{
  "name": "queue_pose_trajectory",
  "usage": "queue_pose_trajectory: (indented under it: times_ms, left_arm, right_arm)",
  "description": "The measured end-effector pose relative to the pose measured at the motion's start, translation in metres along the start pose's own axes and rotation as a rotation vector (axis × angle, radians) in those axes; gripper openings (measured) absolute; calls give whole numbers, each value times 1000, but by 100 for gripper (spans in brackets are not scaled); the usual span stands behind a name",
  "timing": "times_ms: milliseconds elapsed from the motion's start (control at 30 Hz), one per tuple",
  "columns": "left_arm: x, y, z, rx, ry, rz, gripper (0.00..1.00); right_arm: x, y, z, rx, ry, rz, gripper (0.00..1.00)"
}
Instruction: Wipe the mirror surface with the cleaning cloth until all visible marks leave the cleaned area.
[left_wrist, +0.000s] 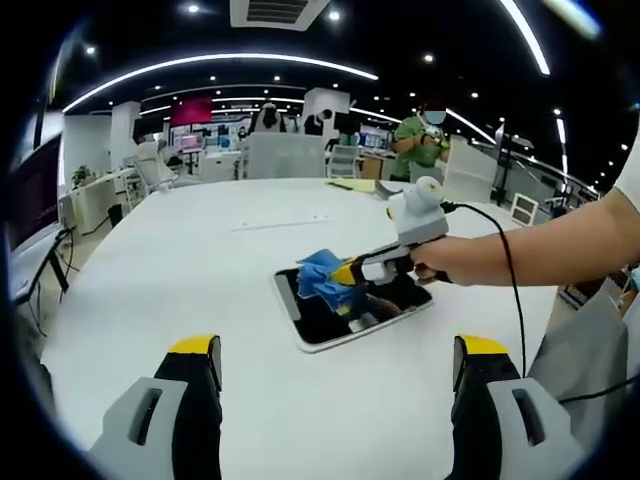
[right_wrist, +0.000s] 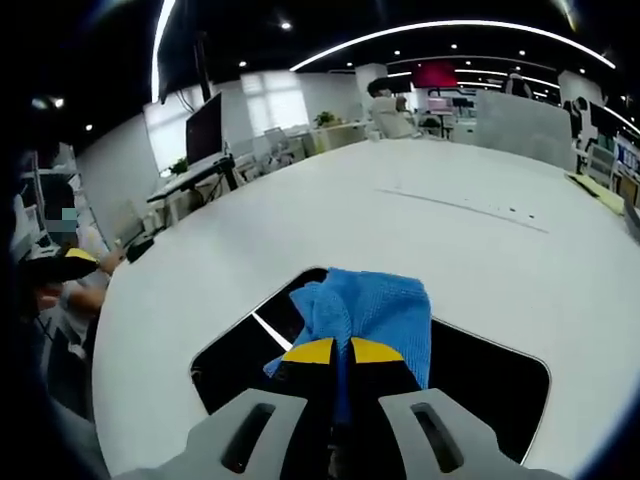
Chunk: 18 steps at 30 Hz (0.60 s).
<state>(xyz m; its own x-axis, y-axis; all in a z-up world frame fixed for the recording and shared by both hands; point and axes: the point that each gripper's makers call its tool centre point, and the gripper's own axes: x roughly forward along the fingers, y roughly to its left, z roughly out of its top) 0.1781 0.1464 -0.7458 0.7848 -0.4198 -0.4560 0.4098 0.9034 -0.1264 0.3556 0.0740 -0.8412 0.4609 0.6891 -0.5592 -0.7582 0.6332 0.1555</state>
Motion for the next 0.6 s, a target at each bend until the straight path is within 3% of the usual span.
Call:
queue_pose_trajectory:
  times_ms: [600]
  left_arm:
    - [-2,11,-3,-21,3,21,97]
  right_arm:
    - [30,9,19,-63,6,56,0]
